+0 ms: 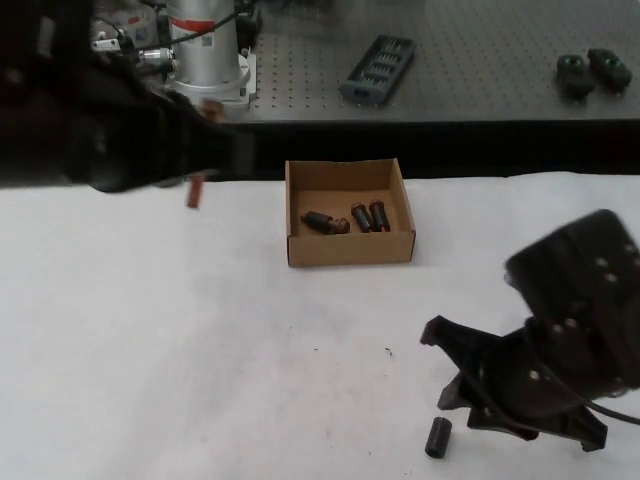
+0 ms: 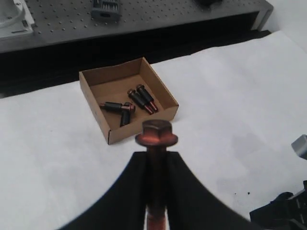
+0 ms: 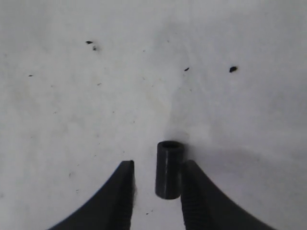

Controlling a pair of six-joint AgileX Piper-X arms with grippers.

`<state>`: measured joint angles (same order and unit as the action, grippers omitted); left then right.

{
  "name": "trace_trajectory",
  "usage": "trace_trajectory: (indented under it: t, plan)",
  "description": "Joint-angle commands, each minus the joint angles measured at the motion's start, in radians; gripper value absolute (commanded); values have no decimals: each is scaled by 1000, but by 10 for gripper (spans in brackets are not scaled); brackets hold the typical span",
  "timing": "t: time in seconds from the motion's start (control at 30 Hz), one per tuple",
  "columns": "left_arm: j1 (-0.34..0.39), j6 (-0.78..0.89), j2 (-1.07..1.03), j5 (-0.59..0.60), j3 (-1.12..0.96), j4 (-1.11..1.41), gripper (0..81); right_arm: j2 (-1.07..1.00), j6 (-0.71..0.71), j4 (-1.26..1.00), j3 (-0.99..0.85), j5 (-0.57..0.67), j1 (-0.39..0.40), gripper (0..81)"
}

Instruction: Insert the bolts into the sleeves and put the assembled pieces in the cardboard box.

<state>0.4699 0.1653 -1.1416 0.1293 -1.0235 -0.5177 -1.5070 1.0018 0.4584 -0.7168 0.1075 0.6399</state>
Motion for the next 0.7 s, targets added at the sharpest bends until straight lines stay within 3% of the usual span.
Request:
trace_trajectory:
  t: [0.0,0.23,0.5,0.67]
  plan:
    - [-16,7,45,-6,-11,-21,51,-30,25,68,-55,-20,3,263]
    - [-17,-13,60,-6,-11,-32,51,-59,68,123,-106,-28,3,263]
    - [-17,-37,60,-6,-11,-34,51,-59,106,139,-106,-77,77,263]
    - [-17,-37,60,16,-11,-43,51,-76,106,135,-106,-67,84,263]
